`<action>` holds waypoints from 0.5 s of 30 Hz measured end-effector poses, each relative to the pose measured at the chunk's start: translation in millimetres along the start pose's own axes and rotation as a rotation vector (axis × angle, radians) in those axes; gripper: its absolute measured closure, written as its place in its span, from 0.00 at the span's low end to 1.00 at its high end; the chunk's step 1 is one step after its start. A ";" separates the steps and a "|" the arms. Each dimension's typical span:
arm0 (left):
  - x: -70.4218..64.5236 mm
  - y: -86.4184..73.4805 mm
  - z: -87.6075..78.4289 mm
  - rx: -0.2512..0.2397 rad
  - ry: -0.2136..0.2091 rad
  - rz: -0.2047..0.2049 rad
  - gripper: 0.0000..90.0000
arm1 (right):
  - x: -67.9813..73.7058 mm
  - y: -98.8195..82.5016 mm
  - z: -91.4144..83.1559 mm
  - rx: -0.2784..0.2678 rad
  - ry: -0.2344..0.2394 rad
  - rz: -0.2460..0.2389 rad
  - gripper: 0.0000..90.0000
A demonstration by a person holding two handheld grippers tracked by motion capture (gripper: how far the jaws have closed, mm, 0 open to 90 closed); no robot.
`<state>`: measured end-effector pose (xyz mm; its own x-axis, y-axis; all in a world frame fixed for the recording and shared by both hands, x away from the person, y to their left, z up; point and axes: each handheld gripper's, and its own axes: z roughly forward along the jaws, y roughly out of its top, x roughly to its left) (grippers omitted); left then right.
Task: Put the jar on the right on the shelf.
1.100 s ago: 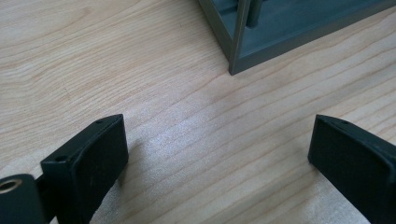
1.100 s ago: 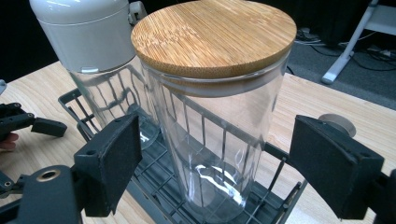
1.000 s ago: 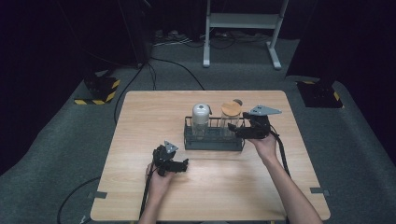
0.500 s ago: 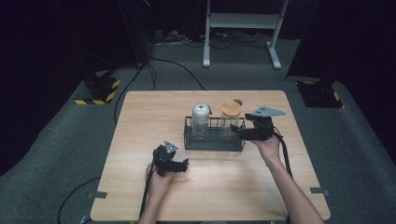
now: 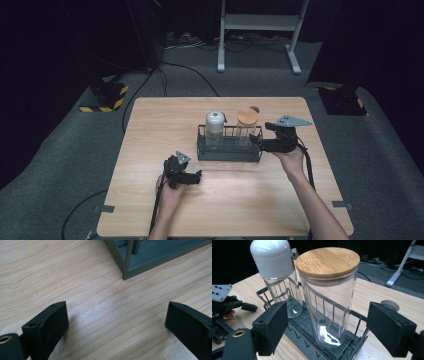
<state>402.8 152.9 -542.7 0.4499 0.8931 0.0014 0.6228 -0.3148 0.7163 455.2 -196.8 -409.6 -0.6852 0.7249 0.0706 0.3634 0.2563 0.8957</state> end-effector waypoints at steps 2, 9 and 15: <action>0.0 0.0 0.0 0.000 0.000 0.000 0.06 | -0.5 -1.8 -1.7 -0.001 -0.002 0.004 0.19; 0.0 0.0 0.0 0.000 0.000 0.000 0.06 | 0.7 -5.0 -10.1 -0.013 0.002 0.003 0.19; -0.1 0.0 0.0 0.000 0.000 0.000 0.06 | 2.8 -5.6 -15.5 -0.016 0.004 -0.004 0.19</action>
<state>402.7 152.8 -542.7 0.4497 0.8932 0.0011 0.6228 -0.3145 0.7164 441.5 -206.0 -407.6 -0.6887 0.7217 0.0689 0.3507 0.2484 0.9029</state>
